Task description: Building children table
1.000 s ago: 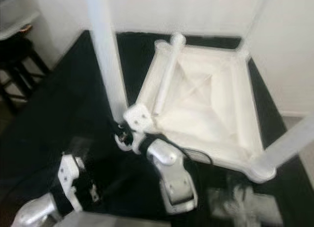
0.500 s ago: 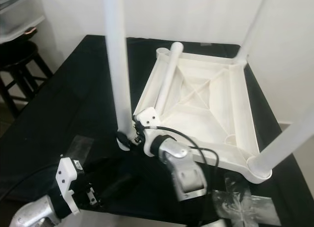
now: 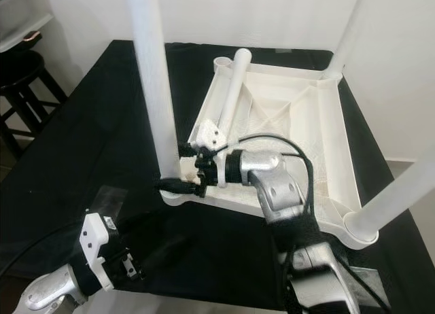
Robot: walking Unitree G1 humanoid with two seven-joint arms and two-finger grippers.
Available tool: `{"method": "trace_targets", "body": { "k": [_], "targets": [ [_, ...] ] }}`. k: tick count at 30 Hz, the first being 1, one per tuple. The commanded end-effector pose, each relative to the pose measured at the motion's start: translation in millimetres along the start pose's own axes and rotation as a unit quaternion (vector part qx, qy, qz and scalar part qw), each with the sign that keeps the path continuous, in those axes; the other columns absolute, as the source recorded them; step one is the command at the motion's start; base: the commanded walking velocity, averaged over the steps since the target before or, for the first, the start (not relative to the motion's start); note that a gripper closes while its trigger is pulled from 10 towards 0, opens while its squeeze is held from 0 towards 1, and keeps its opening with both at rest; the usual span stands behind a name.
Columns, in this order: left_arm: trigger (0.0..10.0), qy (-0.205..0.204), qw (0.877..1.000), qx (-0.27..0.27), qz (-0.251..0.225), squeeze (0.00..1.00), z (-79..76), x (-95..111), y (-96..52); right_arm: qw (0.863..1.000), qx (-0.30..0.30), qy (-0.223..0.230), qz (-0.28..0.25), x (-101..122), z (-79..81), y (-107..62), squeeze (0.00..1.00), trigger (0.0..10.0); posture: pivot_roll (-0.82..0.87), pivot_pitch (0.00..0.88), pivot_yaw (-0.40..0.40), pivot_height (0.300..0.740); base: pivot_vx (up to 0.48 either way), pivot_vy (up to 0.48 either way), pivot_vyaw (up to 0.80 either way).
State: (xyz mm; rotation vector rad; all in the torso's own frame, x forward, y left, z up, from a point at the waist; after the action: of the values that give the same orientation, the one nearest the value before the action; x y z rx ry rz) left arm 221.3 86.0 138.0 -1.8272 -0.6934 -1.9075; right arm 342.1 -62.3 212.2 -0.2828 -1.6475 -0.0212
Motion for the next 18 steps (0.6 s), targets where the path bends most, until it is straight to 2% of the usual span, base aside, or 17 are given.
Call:
{"method": "trace_targets", "body": {
  "k": [1, 6, 8, 11, 13, 14, 15, 17, 18],
  "targets": [
    [10.0, -0.006, 1.0, 0.002, 0.009, 0.0, -1.1, -5.1, -2.1, 0.999, 0.037, 0.003, -0.005, -1.8, 8.0, 5.7, 0.0, 0.0, -0.02, 0.162, -0.006, 0.74, 0.0, 0.0, 0.0],
    [10.0, -0.007, 1.0, 0.003, 0.008, 0.0, -1.7, -4.5, -2.2, 1.0, 0.024, 0.002, 0.003, -7.6, 6.1, 2.2, 0.0, 0.0, -0.02, 0.168, -0.004, 0.74, 0.0, 0.0, 0.0],
    [10.0, -0.008, 1.0, 0.003, 0.007, 0.0, -1.9, -3.5, -2.6, 0.999, -0.044, -0.001, 0.006, -13.1, -1.1, -3.3, 0.0, 0.0, -0.03, 0.179, -0.006, 0.74, 0.0, 0.0, 0.0],
    [10.0, -0.009, 1.0, 0.002, 0.007, 0.0, -1.9, -3.2, -2.7, 0.998, -0.066, 0.001, 0.005, -14.6, -3.6, -5.2, 0.0, 0.0, -0.03, 0.179, -0.006, 0.74, 0.0, 0.0, 0.0],
    [10.0, -0.01, 1.0, 0.003, 0.006, 0.0, -1.3, -2.5, -3.9, 0.99, -0.143, 0.017, 0.003, -22.8, -2.0, -3.7, 0.0, 0.0, -0.05, 0.189, -0.012, 0.74, 0.0, 0.0, 0.0],
    [10.0, -0.01, 1.0, 0.003, 0.006, 0.0, -1.3, -2.5, -3.9, 0.99, -0.143, 0.017, 0.003, -22.8, -2.0, -3.7, 0.0, 0.0, -0.05, 0.189, -0.012, 0.74, 0.0, 0.0, 0.0],
    [10.0, -0.01, 1.0, 0.003, 0.006, 0.0, -0.9, -2.4, -4.6, 0.978, -0.205, 0.031, -0.001, -28.0, -3.6, -1.5, 0.0, 0.0, -0.05, 0.189, -0.014, 0.74, 0.0, 0.0, 0.0],
    [10.0, -0.01, 1.0, 0.003, 0.006, 0.0, -0.9, -2.4, -4.6, 0.978, -0.205, 0.031, -0.001, -28.0, -3.6, -1.5, 0.0, 0.0, -0.05, 0.189, -0.014, 0.74, 0.0, 0.0, 0.0],
    [10.0, -0.01, 1.0, 0.003, 0.006, 0.0, -0.1, -1.9, -5.4, 0.947, -0.317, 0.058, -0.011, -35.3, -4.1, 1.2, 0.0, 0.0, -0.06, 0.192, -0.012, 0.74, 0.0, 0.0, 0.0]
  ]
}}
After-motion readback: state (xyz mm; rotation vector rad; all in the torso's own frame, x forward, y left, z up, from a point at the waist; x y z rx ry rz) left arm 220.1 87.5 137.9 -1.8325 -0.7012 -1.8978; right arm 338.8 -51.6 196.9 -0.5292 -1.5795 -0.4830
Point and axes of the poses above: a point about 5 cm out from each wrist's last joint towards the gripper, its own y axis pointing out of the wrist towards the gripper, its own x axis along the axis of the wrist's last joint, z = x × y, the point moved 4 cm from there along y, pointing out of the wrist towards the gripper, and after that the axes turned 3 degrees about y, right-handed, at the moved point
